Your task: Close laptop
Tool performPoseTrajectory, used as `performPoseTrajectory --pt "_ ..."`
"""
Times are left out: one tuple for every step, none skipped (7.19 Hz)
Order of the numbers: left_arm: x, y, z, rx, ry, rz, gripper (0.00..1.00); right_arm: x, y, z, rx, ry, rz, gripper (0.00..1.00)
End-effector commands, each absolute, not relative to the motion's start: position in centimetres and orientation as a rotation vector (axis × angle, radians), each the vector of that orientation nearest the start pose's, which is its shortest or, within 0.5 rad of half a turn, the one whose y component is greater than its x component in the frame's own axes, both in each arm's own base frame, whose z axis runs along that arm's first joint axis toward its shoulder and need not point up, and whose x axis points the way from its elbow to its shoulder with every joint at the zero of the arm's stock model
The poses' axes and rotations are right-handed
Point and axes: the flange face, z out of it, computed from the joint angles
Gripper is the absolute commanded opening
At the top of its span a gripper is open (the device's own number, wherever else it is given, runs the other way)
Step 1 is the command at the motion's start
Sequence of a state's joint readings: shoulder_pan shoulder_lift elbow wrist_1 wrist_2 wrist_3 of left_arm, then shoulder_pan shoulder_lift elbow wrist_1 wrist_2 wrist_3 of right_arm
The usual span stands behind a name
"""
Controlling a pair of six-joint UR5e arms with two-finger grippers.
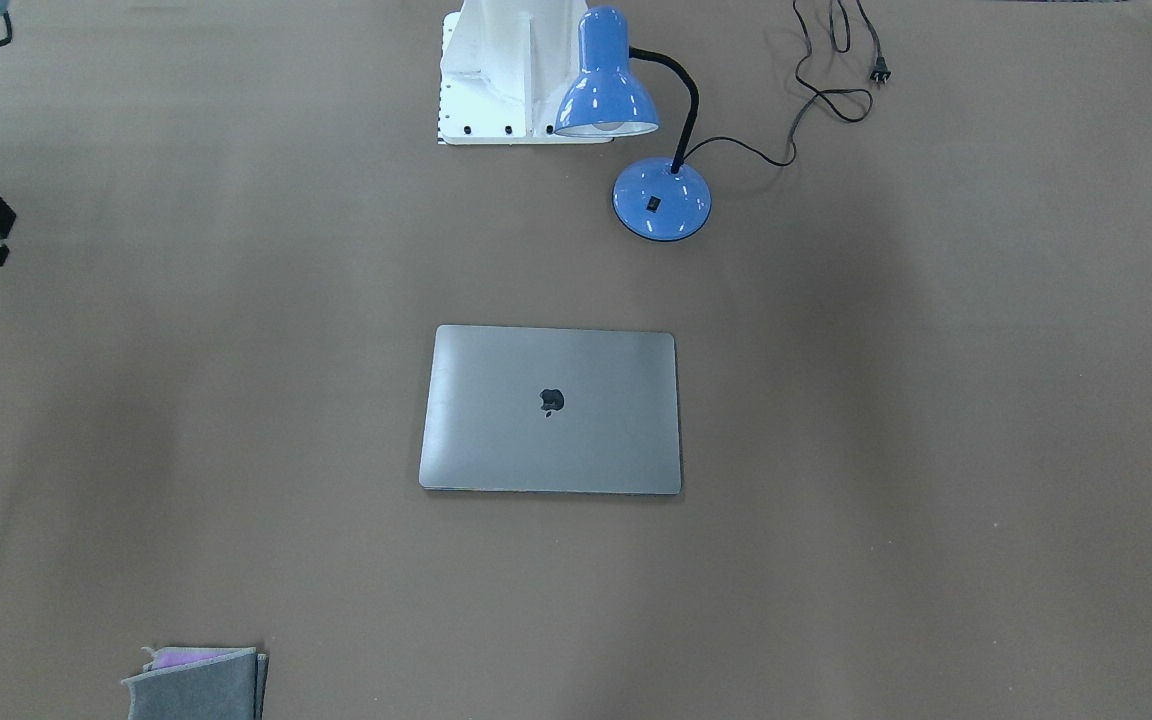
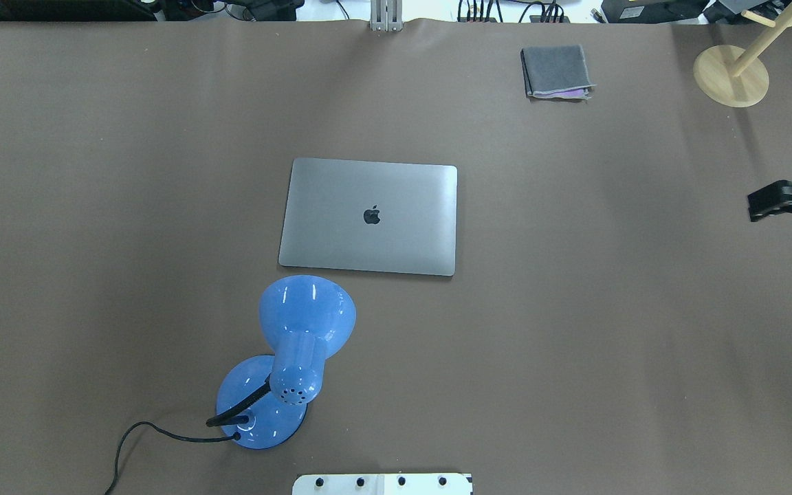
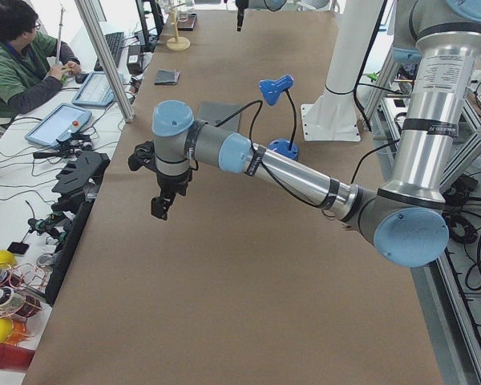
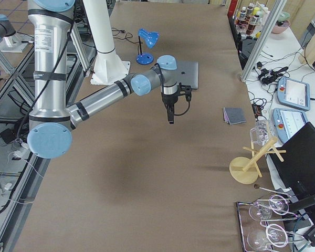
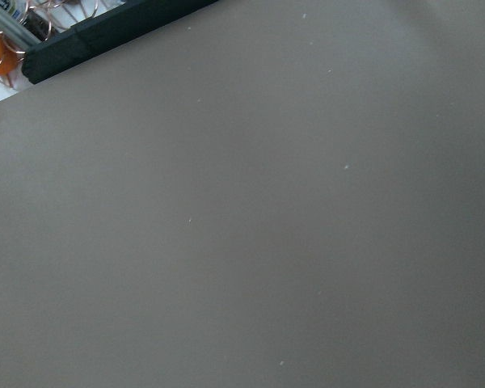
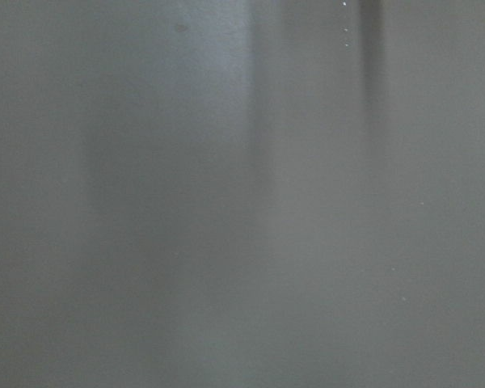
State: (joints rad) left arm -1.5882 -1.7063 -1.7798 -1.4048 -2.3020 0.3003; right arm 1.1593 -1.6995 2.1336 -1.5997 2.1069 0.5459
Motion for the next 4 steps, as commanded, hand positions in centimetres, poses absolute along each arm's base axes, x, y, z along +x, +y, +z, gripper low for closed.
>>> performPoseTrajectory --pt "-11.1 -50.3 57.7 0.230 0.705 0.409 1.00 1.2 -38.3 52.7 0.104 -0.665 -0.052 1.00" --pt "-12.4 -48.7 59.7 0.207 0.712 0.375 1.00 5.1 -36.5 56.7 0.100 -0.680 -0.084 1.00" --pt "-12.5 -46.8 61.7 0.177 0.723 0.361 1.00 7.8 -35.3 60.3 0.098 -0.687 -0.111 1.00" --pt "-12.6 -46.1 62.7 0.159 0.722 0.353 1.00 8.6 -34.8 62.8 0.070 -0.666 -0.110 1.00"
